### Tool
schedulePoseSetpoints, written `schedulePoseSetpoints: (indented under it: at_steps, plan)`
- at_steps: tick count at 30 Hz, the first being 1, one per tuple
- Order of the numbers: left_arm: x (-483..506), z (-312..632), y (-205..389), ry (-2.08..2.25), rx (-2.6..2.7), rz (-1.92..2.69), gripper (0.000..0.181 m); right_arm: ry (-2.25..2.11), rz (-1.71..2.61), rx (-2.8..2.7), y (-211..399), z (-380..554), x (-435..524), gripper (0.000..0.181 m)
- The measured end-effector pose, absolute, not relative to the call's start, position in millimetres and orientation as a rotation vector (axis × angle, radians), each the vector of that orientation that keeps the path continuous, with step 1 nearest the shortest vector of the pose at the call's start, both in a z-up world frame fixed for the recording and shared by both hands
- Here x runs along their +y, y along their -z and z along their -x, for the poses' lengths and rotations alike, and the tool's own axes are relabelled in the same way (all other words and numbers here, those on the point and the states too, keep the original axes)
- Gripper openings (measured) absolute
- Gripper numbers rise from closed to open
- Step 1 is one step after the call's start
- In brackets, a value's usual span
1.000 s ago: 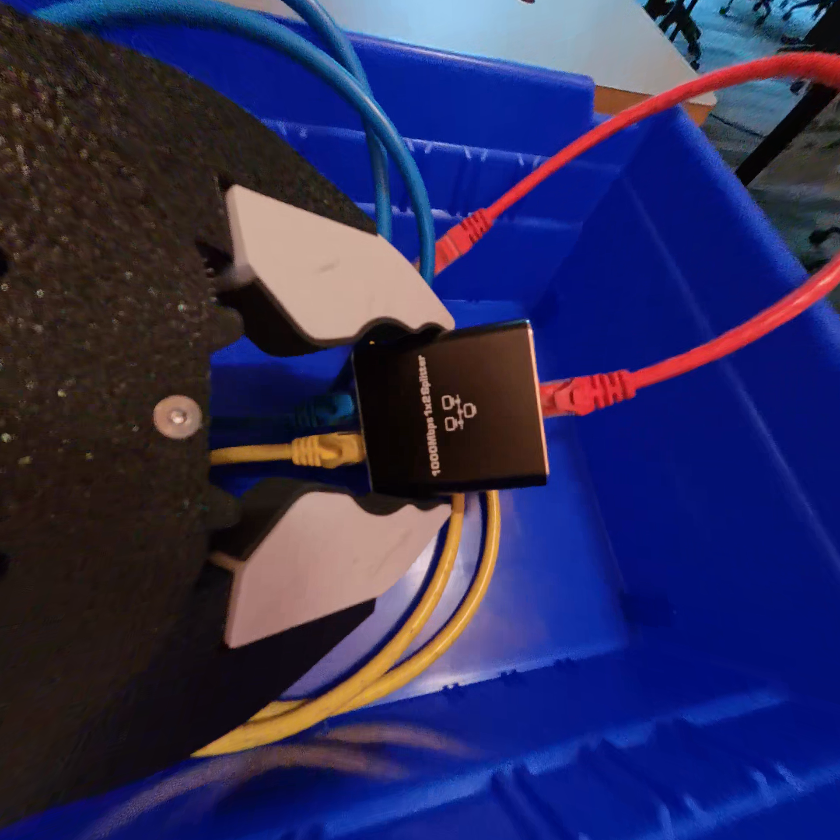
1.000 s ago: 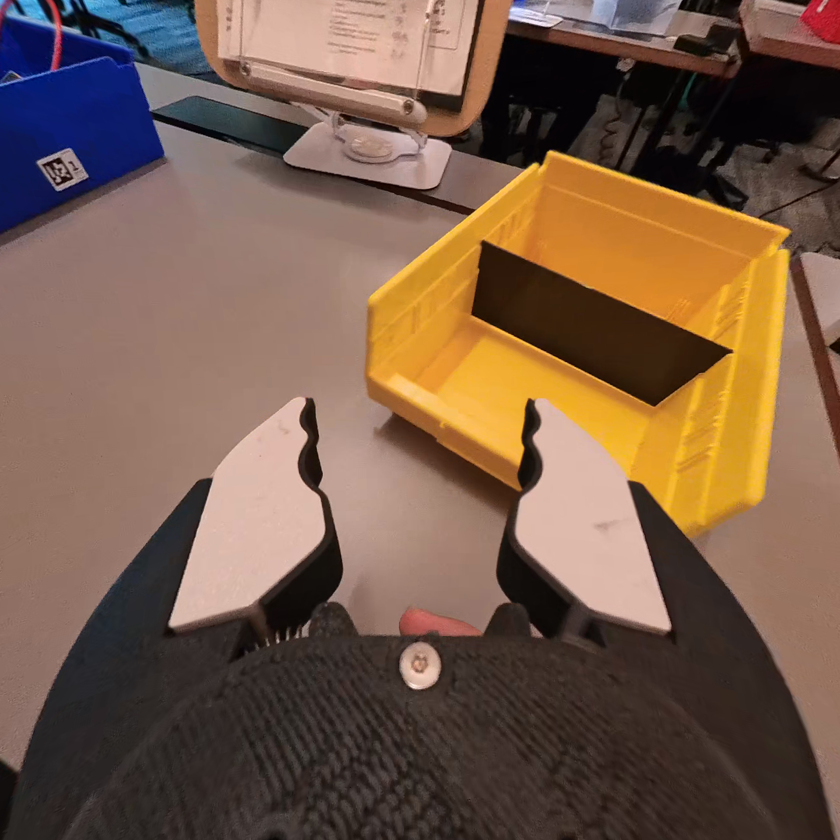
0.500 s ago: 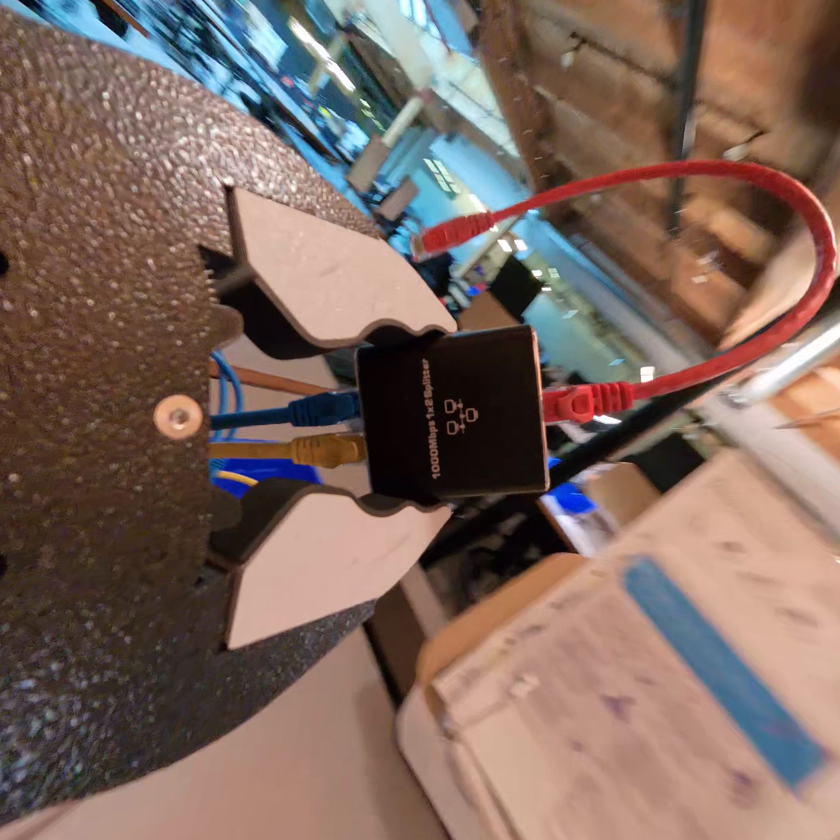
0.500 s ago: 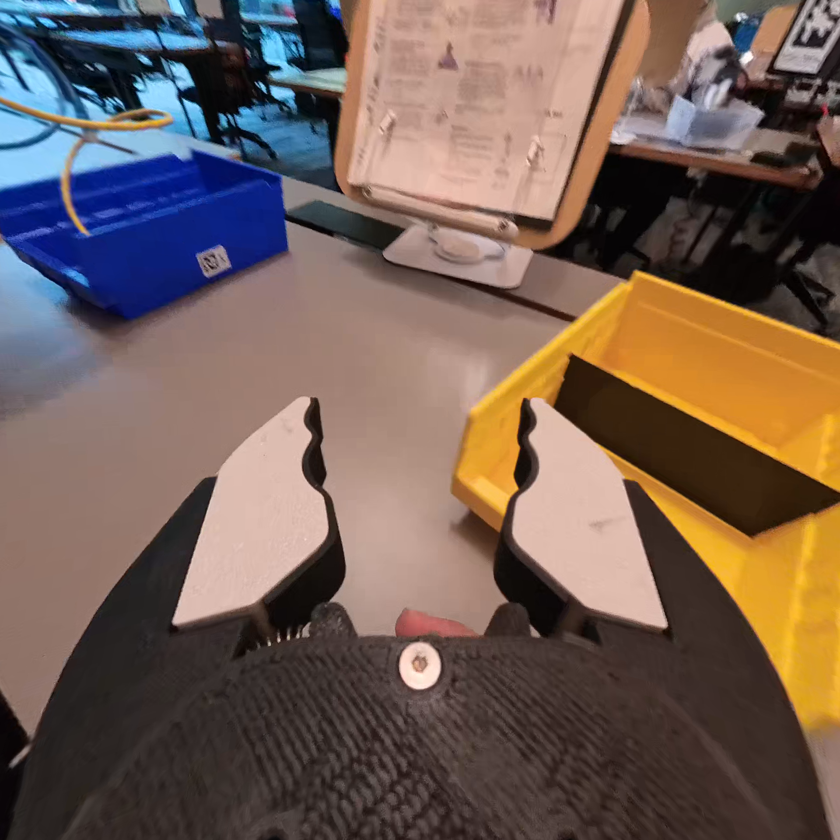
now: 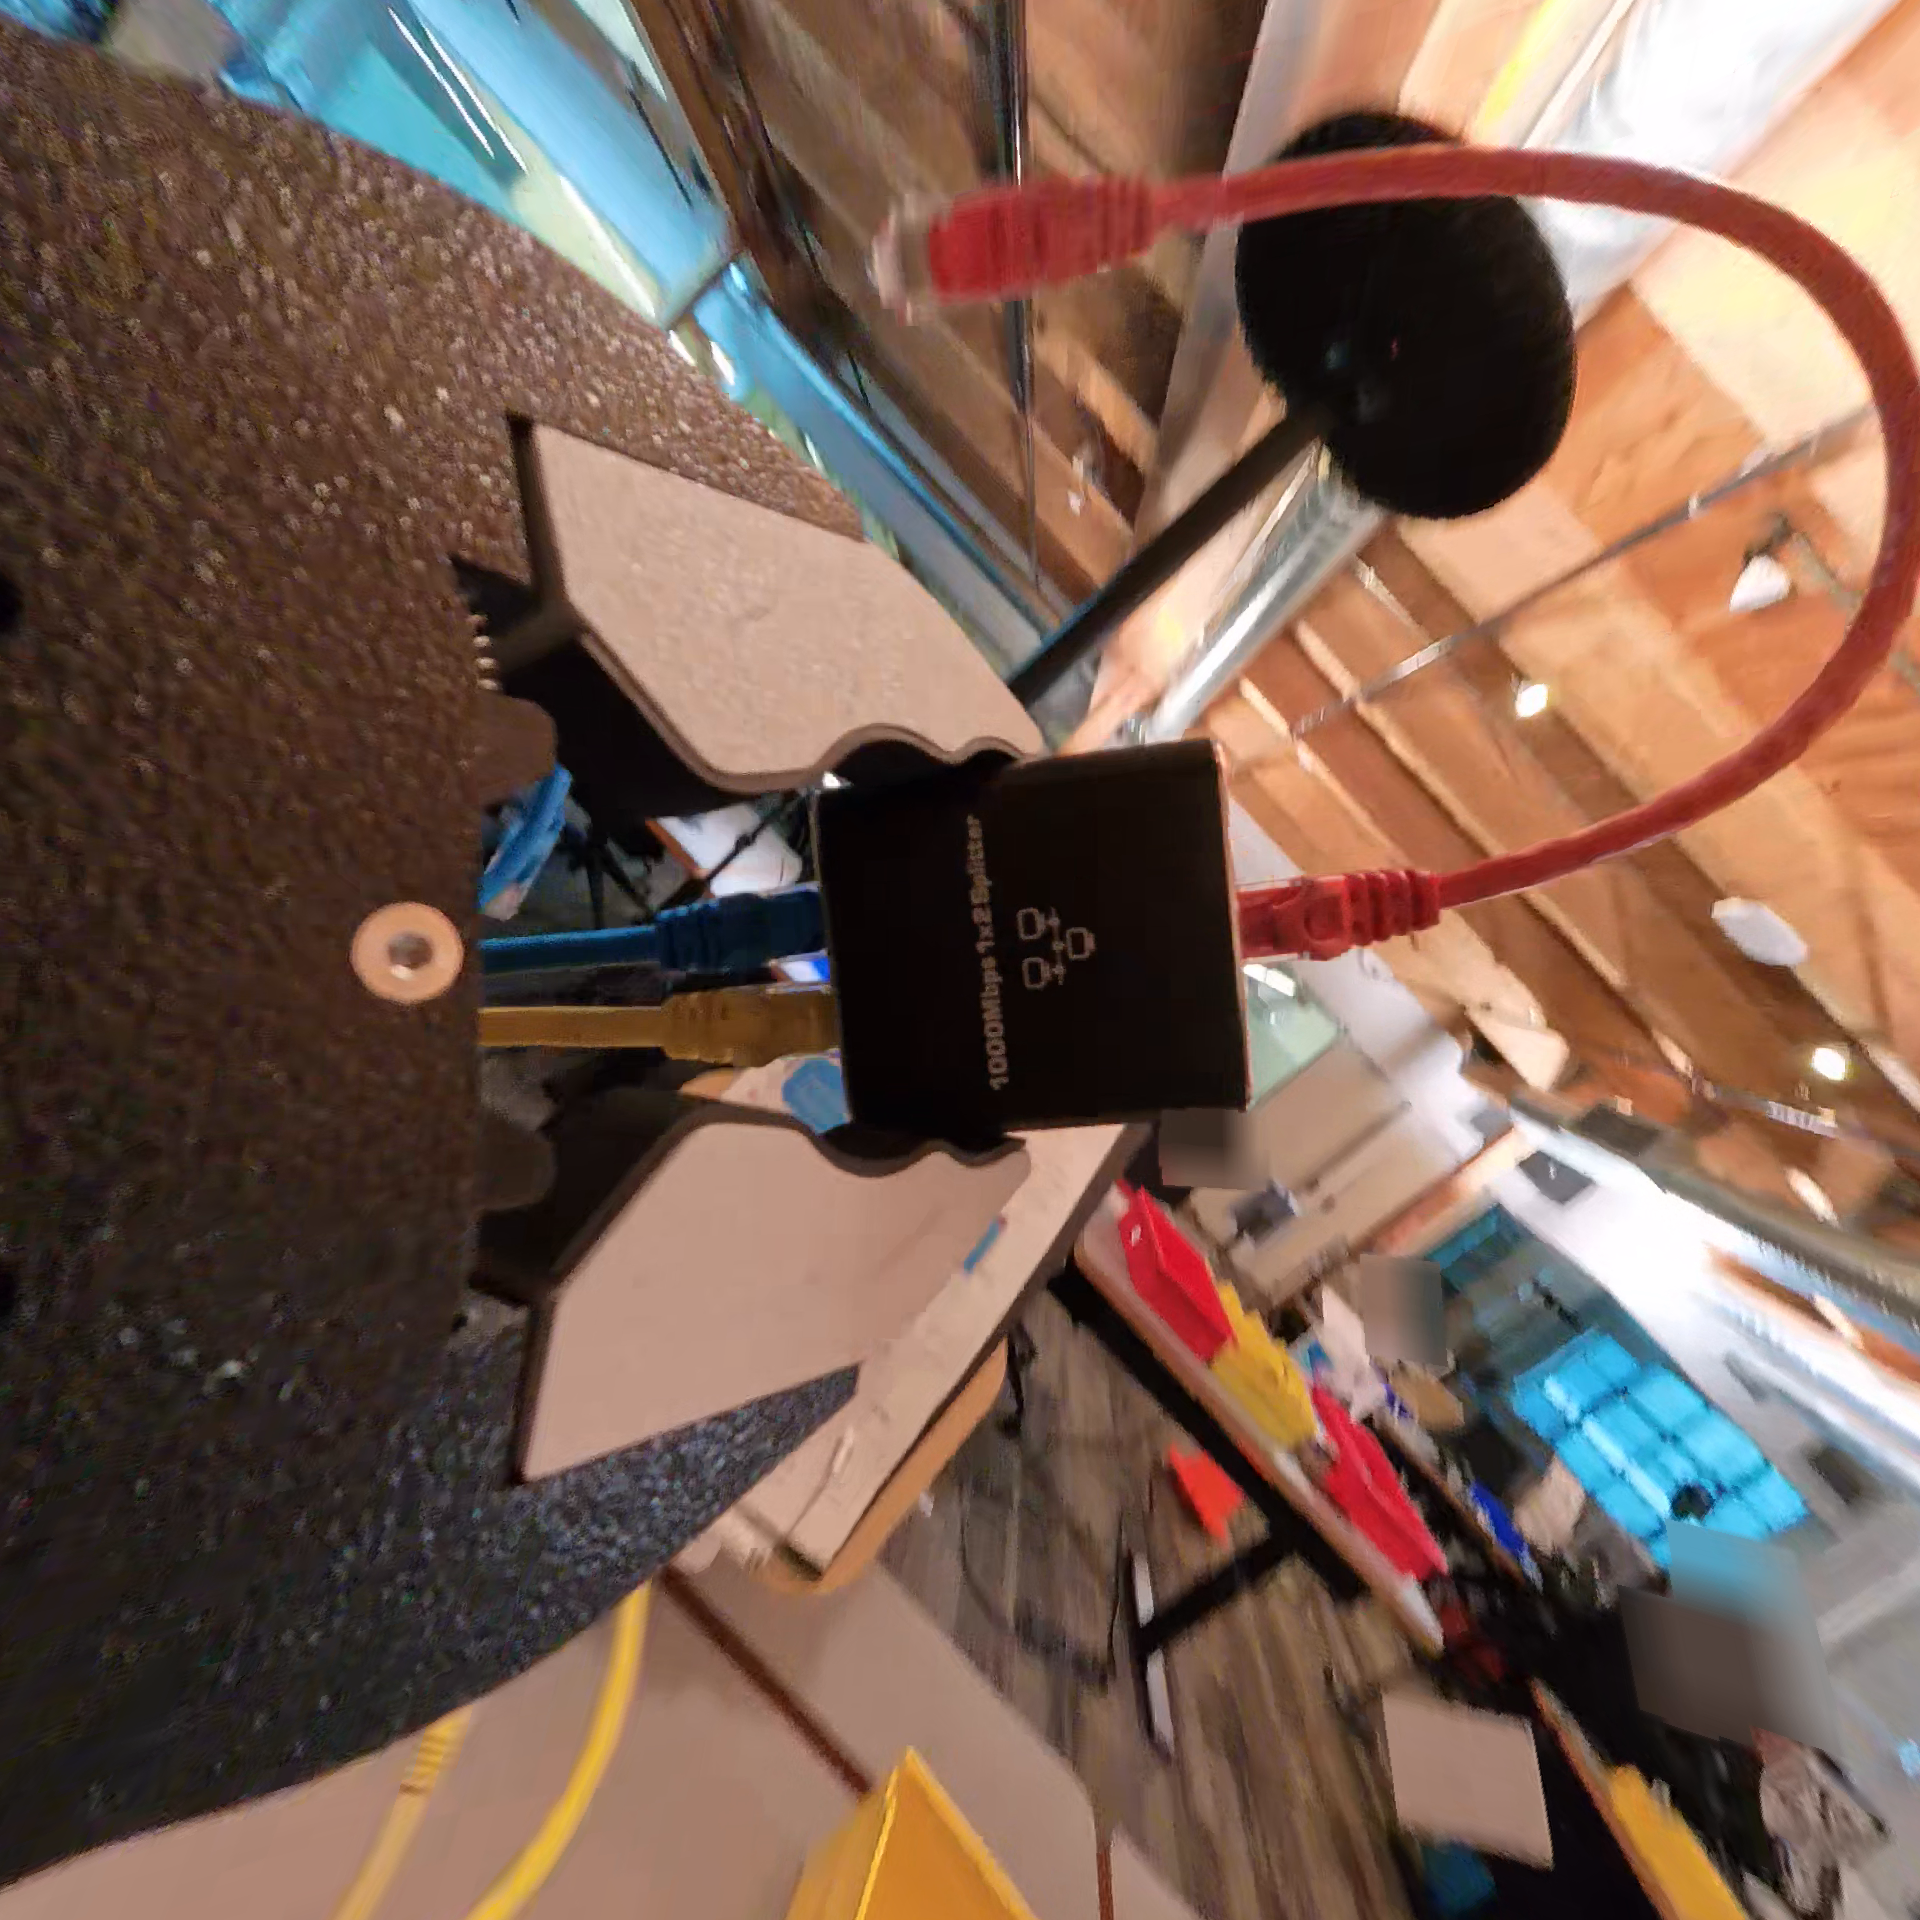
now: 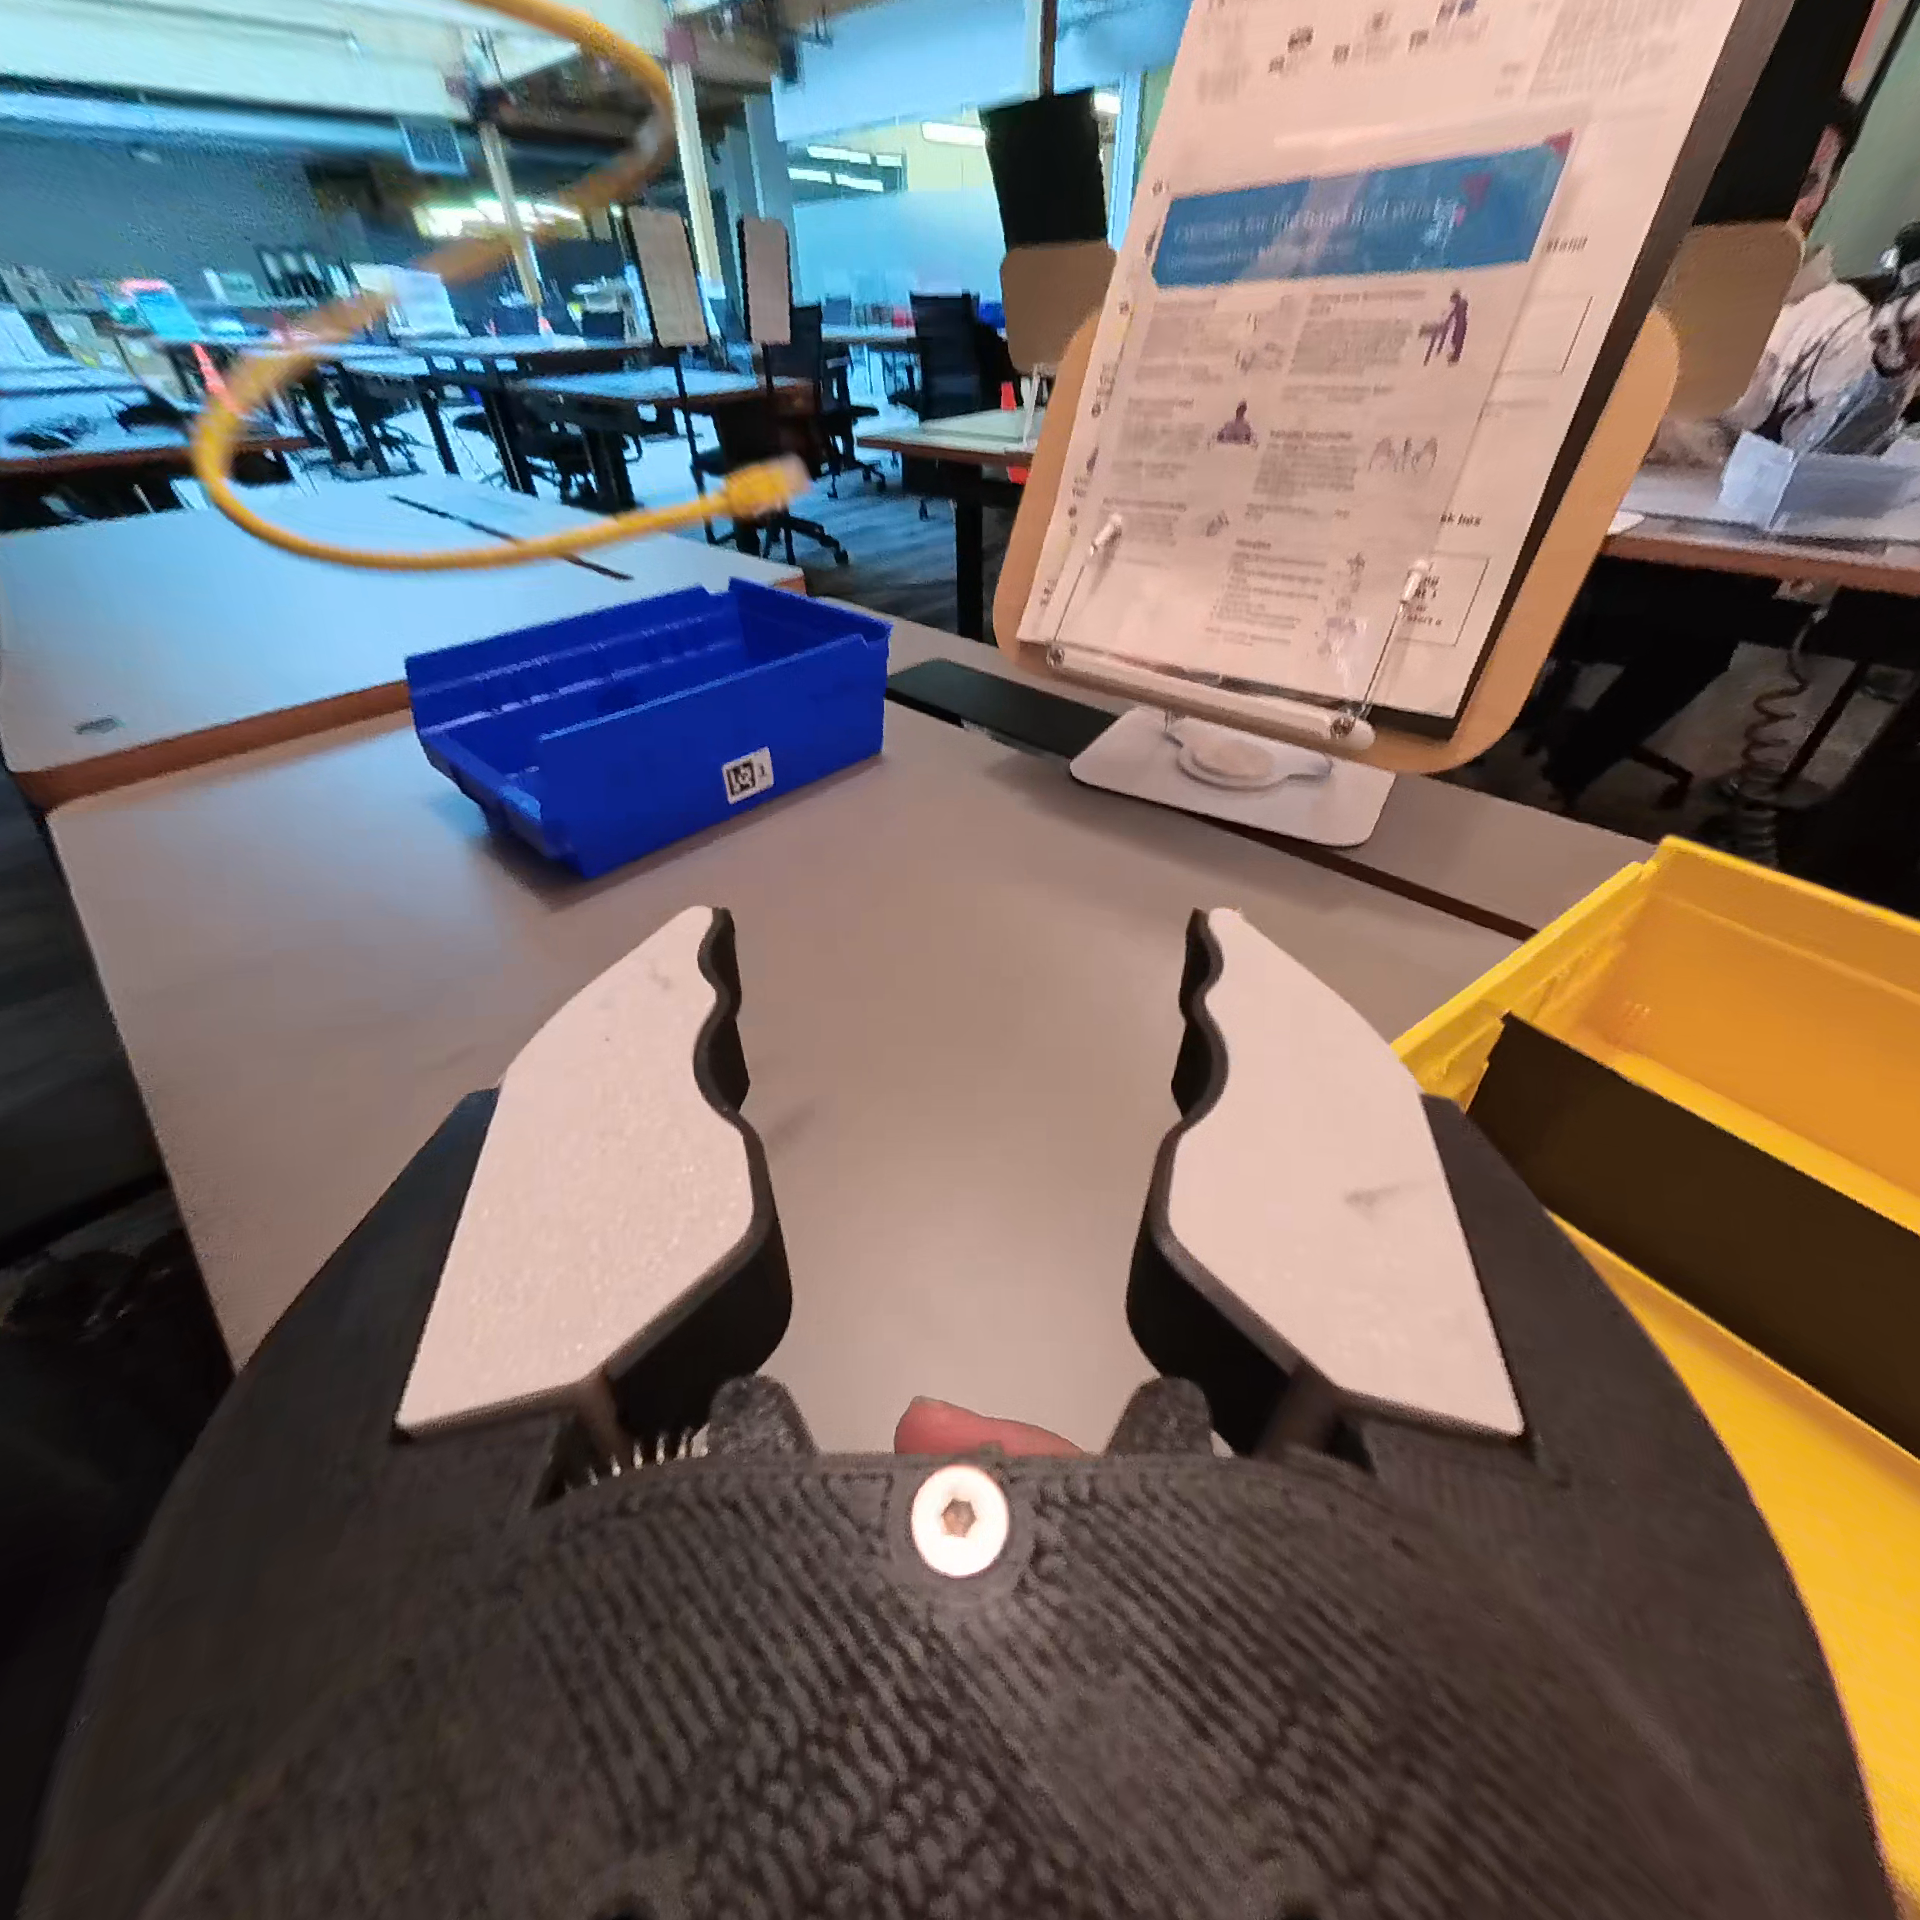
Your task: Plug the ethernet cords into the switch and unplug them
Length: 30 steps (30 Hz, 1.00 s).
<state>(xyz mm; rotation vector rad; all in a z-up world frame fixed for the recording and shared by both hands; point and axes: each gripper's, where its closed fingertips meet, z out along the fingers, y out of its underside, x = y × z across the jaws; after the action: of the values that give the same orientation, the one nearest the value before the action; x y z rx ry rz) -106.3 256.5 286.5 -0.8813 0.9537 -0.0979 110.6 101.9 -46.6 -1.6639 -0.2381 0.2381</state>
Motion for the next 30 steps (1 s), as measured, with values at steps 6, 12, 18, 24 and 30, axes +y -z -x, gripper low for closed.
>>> schedulePoseSetpoints:
  at_steps: [6, 12, 18, 24, 30]
  plan:
    - [260, 47, -138, 0.288, 1.272, 1.056, 0.063, -0.317, 1.607, -0.148, 39, -107, 100, 0.077]
    - [238, 4, 54, 0.379, 1.542, 1.086, 0.063, -0.582, 1.635, -0.174, 71, -48, 135, 0.082]
    - [189, -7, 136, 0.421, 1.72, 0.902, 0.063, -1.009, 1.748, -0.14, 130, 6, 170, 0.08]
    - [180, -5, 156, 0.425, 1.762, 0.808, 0.063, -1.206, 1.695, -0.122, 141, 22, 177, 0.025]
    - [172, 12, 138, 0.53, 1.738, 0.815, 0.067, -1.624, 1.445, 0.293, 134, -7, 185, 0.024]
